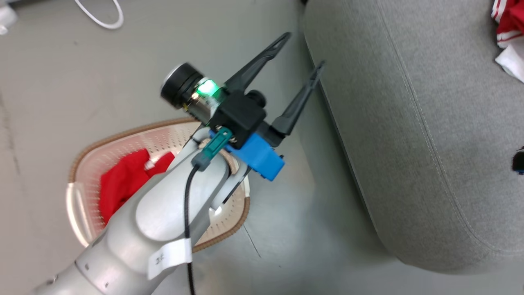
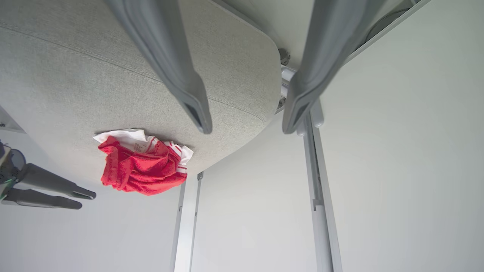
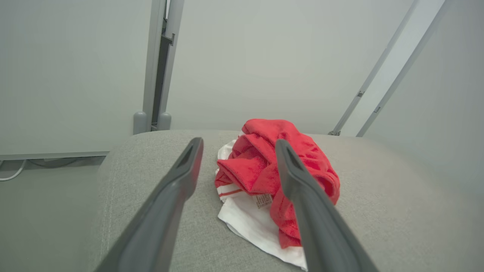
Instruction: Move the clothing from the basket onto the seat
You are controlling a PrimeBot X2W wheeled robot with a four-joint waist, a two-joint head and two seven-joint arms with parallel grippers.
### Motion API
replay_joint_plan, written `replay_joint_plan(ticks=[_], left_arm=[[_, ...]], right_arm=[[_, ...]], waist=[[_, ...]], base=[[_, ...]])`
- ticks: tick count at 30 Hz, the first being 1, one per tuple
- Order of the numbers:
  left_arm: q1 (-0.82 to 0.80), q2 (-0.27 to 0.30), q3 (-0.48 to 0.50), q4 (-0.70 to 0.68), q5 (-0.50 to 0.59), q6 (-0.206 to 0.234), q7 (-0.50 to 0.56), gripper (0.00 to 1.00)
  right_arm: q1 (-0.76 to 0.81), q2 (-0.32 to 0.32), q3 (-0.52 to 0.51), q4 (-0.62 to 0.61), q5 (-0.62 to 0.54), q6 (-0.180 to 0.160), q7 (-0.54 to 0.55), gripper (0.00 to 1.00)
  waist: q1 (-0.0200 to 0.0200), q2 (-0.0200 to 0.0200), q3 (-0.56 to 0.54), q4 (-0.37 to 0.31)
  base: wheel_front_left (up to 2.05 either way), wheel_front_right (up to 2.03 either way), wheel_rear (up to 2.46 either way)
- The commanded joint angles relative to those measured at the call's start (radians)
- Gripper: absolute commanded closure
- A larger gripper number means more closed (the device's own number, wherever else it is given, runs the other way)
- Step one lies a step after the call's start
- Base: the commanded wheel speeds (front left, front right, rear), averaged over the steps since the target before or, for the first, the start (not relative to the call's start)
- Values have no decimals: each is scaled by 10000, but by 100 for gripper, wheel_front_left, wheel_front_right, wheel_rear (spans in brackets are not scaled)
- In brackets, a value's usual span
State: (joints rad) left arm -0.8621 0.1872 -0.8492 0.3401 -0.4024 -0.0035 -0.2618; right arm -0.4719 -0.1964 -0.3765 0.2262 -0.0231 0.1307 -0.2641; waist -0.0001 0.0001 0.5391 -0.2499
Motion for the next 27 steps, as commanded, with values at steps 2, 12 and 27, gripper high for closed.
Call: replay_joint_plan(ticks=[2,12,27], left_arm=[[521,79,438,-190,130,86,-43,0],[2594,48,2776,-745,620,122,-46,0],[5416,-458,5957,-1369,1551,-316,-46,0]], right_arm=[[298,81,447,-185,-6,1,-6,0],[876,389,2406,-637,197,1,-6,0],[2131,876,3671,-824,381,1,-6,0]], waist=[[1,-1,-846,595],[1,-1,-2190,1580],[1,-1,-3684,2365]], base=[[0,0,0],[0,0,0],[0,0,0]])
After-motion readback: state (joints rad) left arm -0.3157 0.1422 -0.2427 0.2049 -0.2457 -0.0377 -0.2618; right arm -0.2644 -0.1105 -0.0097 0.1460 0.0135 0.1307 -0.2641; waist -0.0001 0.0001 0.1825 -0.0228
